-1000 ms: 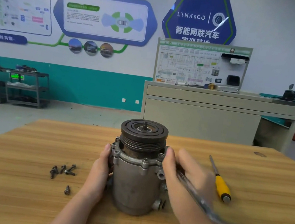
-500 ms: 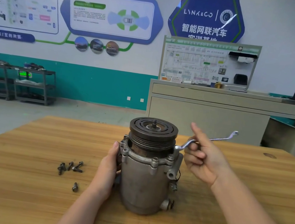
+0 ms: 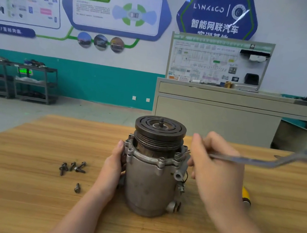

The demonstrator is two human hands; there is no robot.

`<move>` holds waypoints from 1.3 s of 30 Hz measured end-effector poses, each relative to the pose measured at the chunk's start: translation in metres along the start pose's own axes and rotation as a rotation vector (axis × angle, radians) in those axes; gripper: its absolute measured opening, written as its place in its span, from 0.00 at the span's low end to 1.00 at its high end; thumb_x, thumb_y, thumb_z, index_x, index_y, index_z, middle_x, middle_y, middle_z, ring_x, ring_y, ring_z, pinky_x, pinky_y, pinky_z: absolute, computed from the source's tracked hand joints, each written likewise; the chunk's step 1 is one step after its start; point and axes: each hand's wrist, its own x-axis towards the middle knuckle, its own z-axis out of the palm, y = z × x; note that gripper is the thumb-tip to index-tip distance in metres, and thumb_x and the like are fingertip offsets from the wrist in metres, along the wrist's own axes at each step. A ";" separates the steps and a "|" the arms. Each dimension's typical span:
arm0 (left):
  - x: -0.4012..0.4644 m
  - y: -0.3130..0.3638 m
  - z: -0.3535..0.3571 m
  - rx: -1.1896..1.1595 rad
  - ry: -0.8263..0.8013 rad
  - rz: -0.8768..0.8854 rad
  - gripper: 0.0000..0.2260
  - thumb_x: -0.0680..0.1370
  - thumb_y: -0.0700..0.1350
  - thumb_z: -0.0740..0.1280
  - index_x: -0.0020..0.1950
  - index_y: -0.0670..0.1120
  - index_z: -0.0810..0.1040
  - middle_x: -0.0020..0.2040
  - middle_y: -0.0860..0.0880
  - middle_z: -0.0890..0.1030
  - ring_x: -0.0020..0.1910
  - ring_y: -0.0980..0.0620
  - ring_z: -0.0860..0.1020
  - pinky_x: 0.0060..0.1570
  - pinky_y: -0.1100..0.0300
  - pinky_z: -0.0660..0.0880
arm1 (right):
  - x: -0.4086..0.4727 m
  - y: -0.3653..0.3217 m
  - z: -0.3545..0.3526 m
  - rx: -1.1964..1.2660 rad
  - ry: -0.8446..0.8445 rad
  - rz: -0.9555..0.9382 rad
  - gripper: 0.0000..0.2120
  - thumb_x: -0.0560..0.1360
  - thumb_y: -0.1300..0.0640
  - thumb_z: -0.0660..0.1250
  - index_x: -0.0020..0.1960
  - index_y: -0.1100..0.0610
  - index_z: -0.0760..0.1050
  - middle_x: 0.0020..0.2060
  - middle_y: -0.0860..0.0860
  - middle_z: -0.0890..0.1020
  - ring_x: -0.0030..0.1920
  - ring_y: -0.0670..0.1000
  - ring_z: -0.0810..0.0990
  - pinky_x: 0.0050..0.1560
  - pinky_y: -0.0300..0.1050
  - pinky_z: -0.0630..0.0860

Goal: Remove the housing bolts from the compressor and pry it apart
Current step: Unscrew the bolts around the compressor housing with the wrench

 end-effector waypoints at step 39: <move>-0.003 0.002 0.001 0.051 -0.018 0.023 0.34 0.68 0.75 0.54 0.61 0.56 0.80 0.59 0.50 0.83 0.63 0.45 0.77 0.66 0.40 0.69 | -0.021 0.013 -0.008 0.000 -0.008 -0.104 0.18 0.75 0.52 0.64 0.29 0.52 0.62 0.24 0.46 0.68 0.25 0.39 0.67 0.27 0.26 0.63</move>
